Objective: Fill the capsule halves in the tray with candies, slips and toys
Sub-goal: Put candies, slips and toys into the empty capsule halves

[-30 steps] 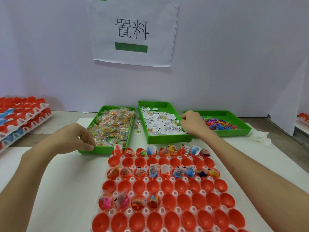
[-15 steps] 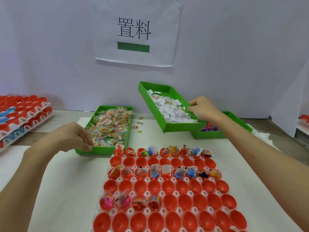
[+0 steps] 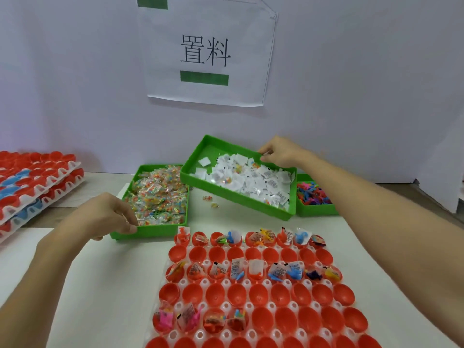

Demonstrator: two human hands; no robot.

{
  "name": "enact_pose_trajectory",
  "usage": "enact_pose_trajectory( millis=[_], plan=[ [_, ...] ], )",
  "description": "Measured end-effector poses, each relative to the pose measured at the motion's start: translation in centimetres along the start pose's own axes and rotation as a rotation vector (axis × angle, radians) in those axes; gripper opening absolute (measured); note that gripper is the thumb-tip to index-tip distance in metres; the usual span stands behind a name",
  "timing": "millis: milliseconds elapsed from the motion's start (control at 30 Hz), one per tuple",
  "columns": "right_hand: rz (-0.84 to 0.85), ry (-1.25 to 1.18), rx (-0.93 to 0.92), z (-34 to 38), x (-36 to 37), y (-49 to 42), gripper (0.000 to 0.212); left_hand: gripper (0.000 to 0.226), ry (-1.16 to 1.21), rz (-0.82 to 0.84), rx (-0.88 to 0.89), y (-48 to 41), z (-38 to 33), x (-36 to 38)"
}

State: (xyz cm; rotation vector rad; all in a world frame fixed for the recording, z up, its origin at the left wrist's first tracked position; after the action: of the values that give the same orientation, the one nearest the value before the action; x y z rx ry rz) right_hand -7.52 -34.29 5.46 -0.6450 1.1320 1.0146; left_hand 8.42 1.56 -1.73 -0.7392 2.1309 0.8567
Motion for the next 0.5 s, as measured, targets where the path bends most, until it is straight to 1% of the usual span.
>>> enact_pose_trajectory(
  millis=[233,400,500],
  plan=[
    [0.082,-0.008,-0.016,-0.2,4.1,-2.2,0.028,0.02,-0.025,0.01,-0.034,-0.1,0.4,-0.3],
    [0.115,0.006,0.04,-1.0,6.1,-2.7,0.027,0.019,-0.08,0.011,-0.027,0.1,0.4,-0.5],
    [0.113,-0.029,0.12,-1.7,6.9,-2.9,0.03,0.018,-0.138,0.052,-0.021,0.4,-0.3,-0.1]
  ],
)
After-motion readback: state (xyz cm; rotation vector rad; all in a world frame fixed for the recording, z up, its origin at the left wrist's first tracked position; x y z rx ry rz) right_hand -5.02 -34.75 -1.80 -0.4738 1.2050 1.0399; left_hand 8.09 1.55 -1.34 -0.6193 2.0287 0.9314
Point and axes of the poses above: each hand's wrist, its own y-axis away from the middle knuckle, its own x-axis out of the palm, z = x × y, the point moved 6 cm from there along -y, towards the middle knuckle, and after that the axes turned 10 degrees about z, right-handed, at the moved point
